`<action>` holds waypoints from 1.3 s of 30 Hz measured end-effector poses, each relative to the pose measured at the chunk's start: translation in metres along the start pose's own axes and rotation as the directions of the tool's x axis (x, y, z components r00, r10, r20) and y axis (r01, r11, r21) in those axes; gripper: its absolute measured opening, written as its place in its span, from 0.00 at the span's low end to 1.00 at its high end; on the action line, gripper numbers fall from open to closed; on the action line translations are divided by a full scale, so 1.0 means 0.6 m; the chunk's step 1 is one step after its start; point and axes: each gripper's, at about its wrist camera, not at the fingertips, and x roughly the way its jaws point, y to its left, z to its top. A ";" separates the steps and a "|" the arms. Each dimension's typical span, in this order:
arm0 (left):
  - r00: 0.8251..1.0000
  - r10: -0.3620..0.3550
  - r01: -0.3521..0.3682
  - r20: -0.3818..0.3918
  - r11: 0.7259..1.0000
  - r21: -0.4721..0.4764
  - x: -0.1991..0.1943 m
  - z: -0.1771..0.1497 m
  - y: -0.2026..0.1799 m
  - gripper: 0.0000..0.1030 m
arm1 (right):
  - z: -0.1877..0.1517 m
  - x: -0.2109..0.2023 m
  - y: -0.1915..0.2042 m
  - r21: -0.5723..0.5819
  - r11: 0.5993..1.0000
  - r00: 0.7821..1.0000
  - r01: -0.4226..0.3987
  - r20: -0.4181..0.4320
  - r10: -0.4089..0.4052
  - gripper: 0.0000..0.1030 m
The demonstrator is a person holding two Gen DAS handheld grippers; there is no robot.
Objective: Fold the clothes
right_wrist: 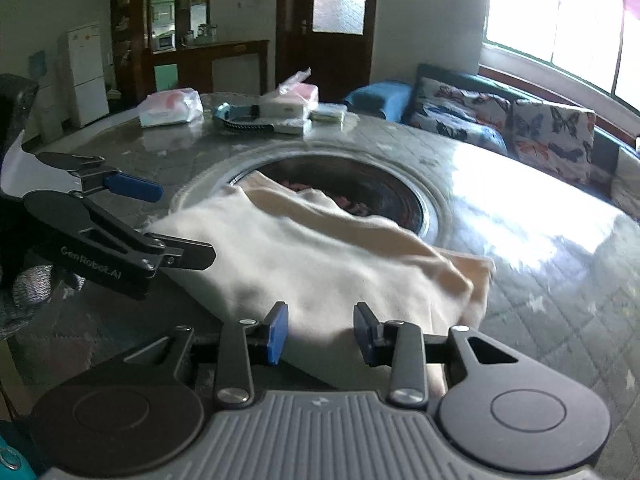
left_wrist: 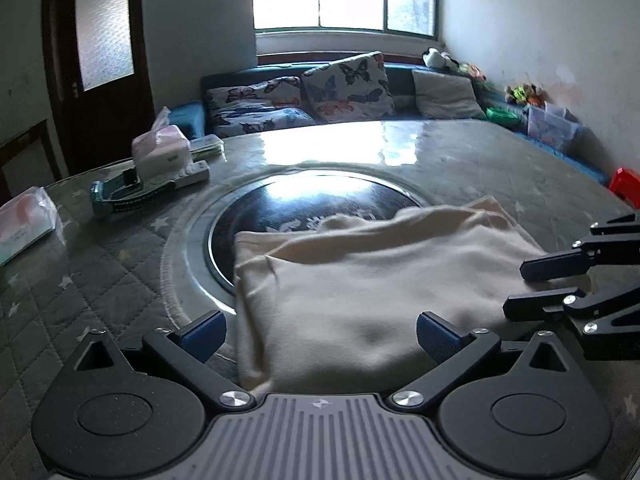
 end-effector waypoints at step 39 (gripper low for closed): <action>0.978 -0.207 0.207 0.023 0.978 -0.032 -0.024 -0.008 -0.013 0.98 | -0.031 -0.015 -0.039 0.087 0.996 1.000 0.021 -0.005 -0.020 0.37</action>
